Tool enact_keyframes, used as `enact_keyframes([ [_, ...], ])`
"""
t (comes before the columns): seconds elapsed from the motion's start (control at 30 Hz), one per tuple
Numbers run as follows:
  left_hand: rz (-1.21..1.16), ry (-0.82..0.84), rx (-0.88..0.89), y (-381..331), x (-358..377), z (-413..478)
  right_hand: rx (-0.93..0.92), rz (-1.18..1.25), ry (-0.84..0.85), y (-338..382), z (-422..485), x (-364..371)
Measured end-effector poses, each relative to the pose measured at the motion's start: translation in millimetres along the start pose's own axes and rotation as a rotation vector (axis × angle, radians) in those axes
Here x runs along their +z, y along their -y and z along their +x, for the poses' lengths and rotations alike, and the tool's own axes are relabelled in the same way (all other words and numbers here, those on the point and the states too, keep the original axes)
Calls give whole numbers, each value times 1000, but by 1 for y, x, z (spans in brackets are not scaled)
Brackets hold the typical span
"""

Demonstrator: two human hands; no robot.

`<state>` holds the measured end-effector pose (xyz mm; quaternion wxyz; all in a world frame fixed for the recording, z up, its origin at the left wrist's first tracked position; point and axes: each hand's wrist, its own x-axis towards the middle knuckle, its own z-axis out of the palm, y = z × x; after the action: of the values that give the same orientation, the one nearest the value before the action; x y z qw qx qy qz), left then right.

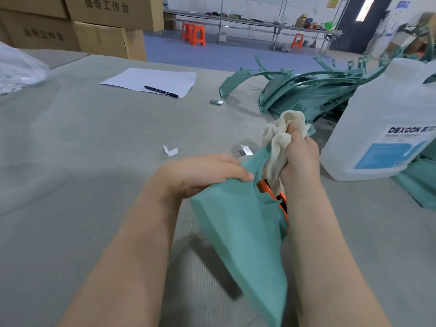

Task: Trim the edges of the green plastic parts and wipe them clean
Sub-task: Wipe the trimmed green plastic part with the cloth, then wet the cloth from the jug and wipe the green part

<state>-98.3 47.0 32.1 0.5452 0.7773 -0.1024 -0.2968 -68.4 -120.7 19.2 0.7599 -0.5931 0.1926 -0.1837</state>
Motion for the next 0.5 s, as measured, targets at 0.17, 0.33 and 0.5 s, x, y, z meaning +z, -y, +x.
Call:
enact_keyframes([
  [0.17, 122, -94, -2, 5, -10, 0, 55, 74, 146, -1, 1, 0],
  [0.33, 177, -134, -2, 14, -22, 5, -78, 37, -83, 0, 3, -3],
  [0.5, 46, -145, -66, 31, -29, 8, -118, 50, -253, 3, 9, -13],
])
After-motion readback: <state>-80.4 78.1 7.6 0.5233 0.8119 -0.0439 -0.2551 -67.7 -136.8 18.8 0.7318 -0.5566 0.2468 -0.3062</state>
